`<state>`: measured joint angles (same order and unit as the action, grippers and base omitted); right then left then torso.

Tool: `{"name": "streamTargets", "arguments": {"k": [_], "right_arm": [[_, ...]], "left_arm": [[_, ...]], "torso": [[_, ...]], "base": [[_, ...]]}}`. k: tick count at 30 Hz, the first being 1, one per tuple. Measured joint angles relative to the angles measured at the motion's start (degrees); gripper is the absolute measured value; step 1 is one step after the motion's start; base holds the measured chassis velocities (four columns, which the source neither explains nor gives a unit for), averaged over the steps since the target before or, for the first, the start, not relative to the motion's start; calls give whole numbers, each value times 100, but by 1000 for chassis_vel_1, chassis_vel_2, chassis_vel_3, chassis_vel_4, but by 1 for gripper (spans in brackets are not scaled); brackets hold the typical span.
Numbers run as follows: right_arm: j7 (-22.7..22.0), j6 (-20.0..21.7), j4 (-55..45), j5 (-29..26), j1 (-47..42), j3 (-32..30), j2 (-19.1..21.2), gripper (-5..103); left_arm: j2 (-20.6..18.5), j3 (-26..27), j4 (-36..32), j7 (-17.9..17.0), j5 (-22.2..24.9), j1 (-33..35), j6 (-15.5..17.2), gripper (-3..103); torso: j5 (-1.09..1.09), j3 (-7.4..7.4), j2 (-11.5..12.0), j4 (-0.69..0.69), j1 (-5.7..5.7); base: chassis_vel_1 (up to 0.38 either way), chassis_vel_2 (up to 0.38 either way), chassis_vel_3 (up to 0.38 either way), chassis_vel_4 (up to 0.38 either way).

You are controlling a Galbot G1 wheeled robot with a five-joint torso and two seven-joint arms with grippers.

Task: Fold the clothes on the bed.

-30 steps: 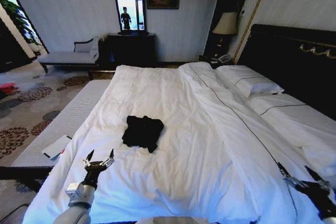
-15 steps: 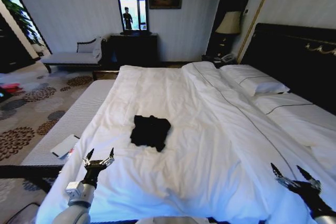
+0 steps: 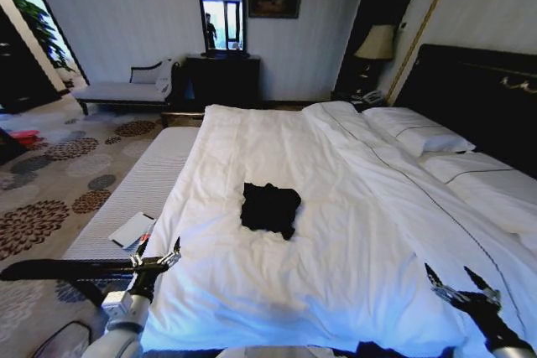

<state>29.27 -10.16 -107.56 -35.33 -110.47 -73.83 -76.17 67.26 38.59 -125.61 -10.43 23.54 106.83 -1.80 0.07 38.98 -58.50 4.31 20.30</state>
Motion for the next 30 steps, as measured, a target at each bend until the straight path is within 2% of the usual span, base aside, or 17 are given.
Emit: {"name": "streamTargets", "arguments": {"k": [7, 12, 17, 18, 19, 23, 27, 29, 30], "right_arm": [[91, -38, -8, -9, -6, 49, 30, 100], [145, 8, -204, -282, -57, 110, 172, 100], [20, 427, -813, -884, -102, 340, 831, 100], [20, 427, -813, -884, -102, 340, 831, 100], [-116, 632, -986, -1145, -85, 432, 1290, 100], [-308, 949, -997, -1550, 17, 604, 2163, 100], [-469, 1268, -916, -1887, 190, 749, 2616, 100], [-690, 1559, -778, -2264, 501, 1006, 3103, 100], [-690, 1559, -778, -2264, 501, 1006, 3103, 100]], "left_arm": [[-1, -35, 23, 4, -3, -66, 14, 100], [-102, -63, -9, -4, 29, -161, 95, 100], [-291, -59, -68, -8, 262, -361, 252, 100], [-291, -59, -68, -8, 262, -361, 252, 100], [-400, -68, -71, -10, 377, -487, 334, 100], [-833, -252, -19, -98, 720, -977, 607, 100], [-1179, -399, 10, -151, 1008, -1292, 776, 100], [-1515, -546, 71, -205, 1359, -1572, 927, 100], [-1515, -546, 71, -205, 1359, -1572, 927, 100]], "torso": [[-6, 1, 1, 2, 2], [-9, 0, 1, 1, 1], [-7, 0, 0, 3, -1], [-7, 0, 0, 3, -1], [-8, 0, 0, -2, 0], [-8, 1, 1, 1, 1], [-7, 1, 1, 5, 1], [-6, 1, 0, 2, 0], [-6, 1, 0, 2, 0]], "base": [[-80, -5, 58, -2], [0, 0, 0, 0], [0, 0, 0, 0], [0, 0, 0, 0], [0, 0, 0, 0], [0, 0, 0, 0], [0, 0, 0, 0], [0, 0, 0, 0], [0, 0, 0, 0]]}}
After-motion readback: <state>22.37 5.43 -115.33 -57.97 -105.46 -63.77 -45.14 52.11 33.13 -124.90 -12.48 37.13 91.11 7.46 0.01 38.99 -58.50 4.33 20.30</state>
